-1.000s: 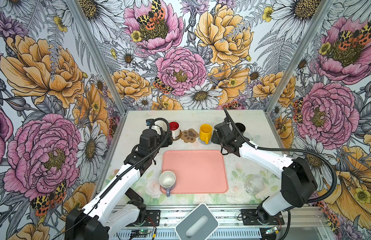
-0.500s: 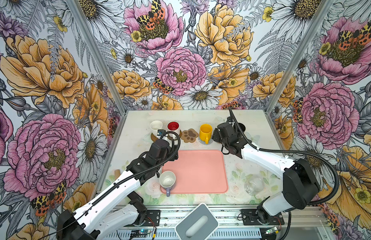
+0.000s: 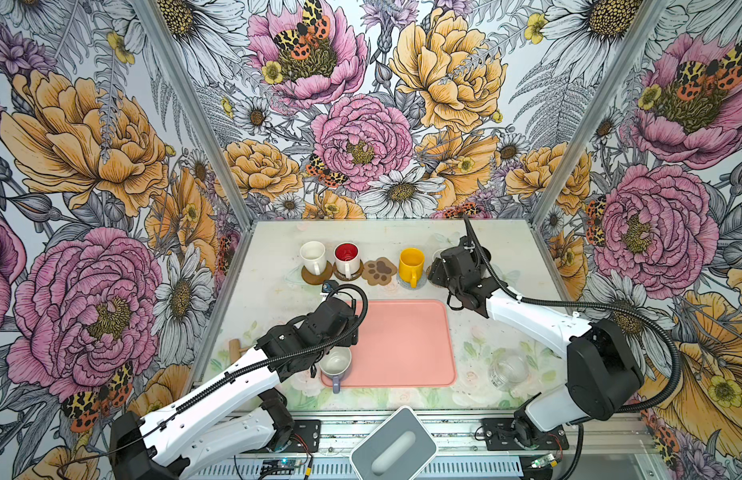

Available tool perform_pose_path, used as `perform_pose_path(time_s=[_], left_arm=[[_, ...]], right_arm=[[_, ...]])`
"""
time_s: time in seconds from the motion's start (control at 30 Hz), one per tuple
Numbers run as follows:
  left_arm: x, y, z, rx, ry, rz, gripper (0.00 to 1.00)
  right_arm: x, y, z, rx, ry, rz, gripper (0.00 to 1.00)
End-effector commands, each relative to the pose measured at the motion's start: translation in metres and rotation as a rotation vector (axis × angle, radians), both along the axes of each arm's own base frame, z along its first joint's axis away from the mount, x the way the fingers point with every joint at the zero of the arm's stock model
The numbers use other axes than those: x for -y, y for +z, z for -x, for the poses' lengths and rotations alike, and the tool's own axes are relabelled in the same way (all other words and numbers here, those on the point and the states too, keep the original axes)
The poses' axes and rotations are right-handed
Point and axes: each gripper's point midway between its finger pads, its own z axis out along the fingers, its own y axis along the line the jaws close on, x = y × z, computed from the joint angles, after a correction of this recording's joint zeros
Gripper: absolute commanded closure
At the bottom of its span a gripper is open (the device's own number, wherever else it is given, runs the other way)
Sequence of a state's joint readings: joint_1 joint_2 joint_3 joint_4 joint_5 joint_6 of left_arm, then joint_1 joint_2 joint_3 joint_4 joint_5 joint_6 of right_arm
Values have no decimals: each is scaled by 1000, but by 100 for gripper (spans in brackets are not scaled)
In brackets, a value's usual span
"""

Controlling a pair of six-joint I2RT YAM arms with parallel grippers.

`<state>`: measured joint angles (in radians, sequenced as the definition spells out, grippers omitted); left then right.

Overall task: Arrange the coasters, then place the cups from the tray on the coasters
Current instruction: 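Lower the left gripper into the white mug and close it on the rim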

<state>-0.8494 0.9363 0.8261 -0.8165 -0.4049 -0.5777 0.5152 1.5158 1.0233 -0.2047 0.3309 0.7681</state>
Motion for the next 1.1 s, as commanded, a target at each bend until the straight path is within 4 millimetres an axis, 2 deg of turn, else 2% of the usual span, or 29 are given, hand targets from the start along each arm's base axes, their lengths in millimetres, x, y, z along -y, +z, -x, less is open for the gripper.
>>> perform_pose_path(time_s=[0.0, 0.33, 0.6, 0.8, 1.07], left_arm=[[-8, 4, 9, -23, 40, -3, 21], [-15, -13, 35, -135, 60, -37, 24], [-18, -15, 54, -198, 55, -28, 25], [-30, -21, 71, -261, 63, -77, 27], [-23, -23, 84, -309, 23, -60, 30]], right_arm=[[3, 16, 0, 44, -10, -38, 28], [4, 11, -1, 34, -11, -47, 28], [4, 9, -2, 29, -8, -53, 28], [2, 8, -3, 26, -2, -62, 28], [-1, 6, -4, 22, 7, -69, 28]])
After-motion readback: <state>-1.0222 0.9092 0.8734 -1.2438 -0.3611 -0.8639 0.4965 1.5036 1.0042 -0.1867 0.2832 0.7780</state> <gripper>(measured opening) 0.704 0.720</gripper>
